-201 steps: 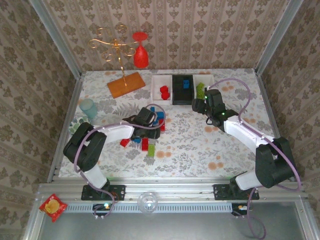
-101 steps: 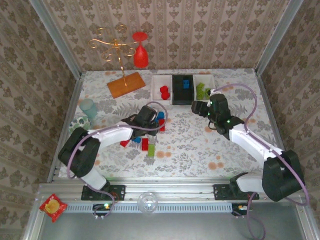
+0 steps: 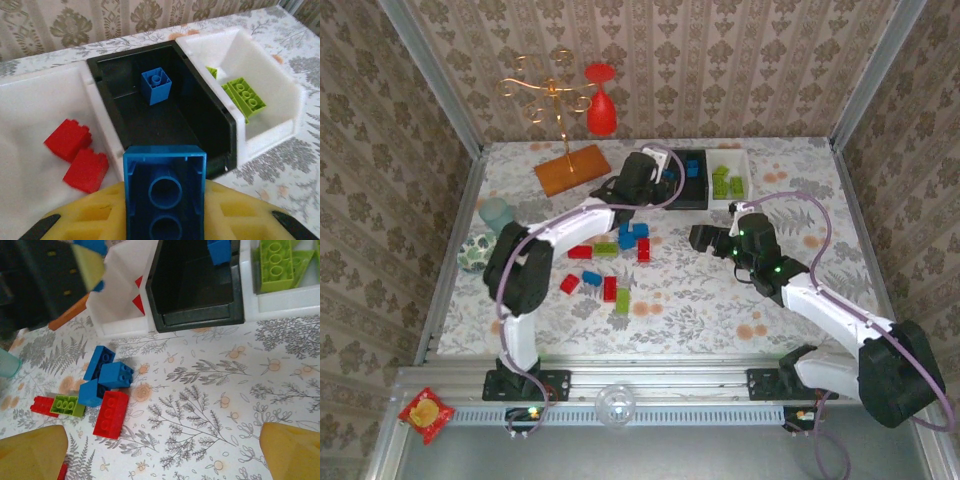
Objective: Sort the legos into containers by color
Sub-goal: Place the lego in the container.
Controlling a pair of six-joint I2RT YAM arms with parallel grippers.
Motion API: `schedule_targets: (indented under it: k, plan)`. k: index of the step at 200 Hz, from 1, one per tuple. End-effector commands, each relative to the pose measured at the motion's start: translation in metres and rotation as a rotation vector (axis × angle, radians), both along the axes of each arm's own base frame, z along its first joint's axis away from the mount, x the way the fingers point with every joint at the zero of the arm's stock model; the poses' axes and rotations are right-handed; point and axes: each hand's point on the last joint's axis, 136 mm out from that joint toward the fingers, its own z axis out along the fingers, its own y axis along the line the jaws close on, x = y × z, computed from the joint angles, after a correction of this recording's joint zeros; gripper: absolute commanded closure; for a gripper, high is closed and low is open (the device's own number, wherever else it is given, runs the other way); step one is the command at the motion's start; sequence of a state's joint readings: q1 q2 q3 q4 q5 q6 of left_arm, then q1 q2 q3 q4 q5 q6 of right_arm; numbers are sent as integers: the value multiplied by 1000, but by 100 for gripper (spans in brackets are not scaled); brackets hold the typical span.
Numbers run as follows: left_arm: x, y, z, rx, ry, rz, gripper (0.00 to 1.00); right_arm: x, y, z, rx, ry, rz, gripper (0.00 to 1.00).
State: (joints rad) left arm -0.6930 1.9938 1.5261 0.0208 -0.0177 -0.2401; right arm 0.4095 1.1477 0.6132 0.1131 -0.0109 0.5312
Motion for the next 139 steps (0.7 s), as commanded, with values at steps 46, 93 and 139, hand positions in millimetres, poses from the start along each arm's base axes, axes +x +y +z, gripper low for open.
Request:
schedule_targets:
  k: [46, 93, 139]
  plan:
    - [55, -48, -42, 83, 39, -98, 66, -7, -25, -6, -52, 17, -84, 0]
    - [71, -62, -34, 56, 60, -126, 43, -15, -35, -12, -57, 29, -111, 0]
    - [38, -49, 31, -79, -7, -155, 34, -24, -42, -10, -93, 3, -129, 0]
